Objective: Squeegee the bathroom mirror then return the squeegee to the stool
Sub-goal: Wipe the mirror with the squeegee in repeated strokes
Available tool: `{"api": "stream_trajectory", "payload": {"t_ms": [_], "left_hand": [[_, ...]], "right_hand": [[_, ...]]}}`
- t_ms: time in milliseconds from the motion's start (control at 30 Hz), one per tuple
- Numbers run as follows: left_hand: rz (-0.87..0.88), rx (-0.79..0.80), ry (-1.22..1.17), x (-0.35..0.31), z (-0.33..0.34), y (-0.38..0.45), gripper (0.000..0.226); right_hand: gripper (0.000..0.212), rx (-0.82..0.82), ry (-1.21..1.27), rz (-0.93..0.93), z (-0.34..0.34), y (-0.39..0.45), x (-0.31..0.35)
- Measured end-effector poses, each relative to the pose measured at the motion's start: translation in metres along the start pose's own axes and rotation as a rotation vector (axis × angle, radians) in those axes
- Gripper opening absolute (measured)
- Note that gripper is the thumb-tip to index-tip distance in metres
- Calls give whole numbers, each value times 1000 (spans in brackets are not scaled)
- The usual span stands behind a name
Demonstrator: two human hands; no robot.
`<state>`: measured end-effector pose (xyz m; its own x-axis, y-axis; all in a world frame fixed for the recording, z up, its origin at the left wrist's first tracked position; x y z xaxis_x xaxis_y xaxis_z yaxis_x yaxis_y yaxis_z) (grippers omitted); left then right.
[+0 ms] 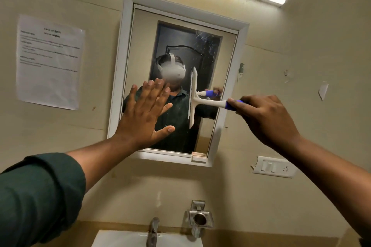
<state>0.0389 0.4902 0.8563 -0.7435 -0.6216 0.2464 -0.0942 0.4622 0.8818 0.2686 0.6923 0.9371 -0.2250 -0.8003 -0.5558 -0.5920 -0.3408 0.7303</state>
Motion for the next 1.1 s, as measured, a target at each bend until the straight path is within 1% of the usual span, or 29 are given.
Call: {"api": "stream_trajectory", "payload": {"t_ms": [133,333,433,533,633,767,867,967,1100], "left_hand": [[17,-33,24,-1,-8,13,100],[25,-65,64,4,-17,29,100],[43,-73,89,6,-18,31,100],[35,-79,109,12,-18,33,100],[35,-81,118,15,-19,36,99],[37,-80,119,15,-23,43,99],[50,-83,120,13,-27,47,99],[58,-85,111,13,-31,47,99],[69,-88,130,14,-33,43,99]], "right_hand": [[42,18,-31,22,2,12,-23],[41,9,-39,52,-6,-20,-68],[40,13,-39,71,-10,-30,-81],[40,-25,-32,48,-19,-22,-77],[38,-61,-25,5,-24,7,-56],[39,-22,-30,-30,-15,60,-20],[42,13,-59,-48,-5,83,-6],[44,11,-75,-61,-2,85,-8],[47,28,-98,-32,-4,69,-33]]}}
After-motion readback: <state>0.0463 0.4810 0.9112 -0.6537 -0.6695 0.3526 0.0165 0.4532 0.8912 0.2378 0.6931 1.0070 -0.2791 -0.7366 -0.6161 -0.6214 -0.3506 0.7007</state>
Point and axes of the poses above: each hand's wrist, its own y-axis towards the middle knuckle, its own z-axis out of the palm, x = y × z, the point moved 7 cm from there along y, towards the middle knuckle, and after that the axes turned 2 degrees about x, right-handed, at the moved point
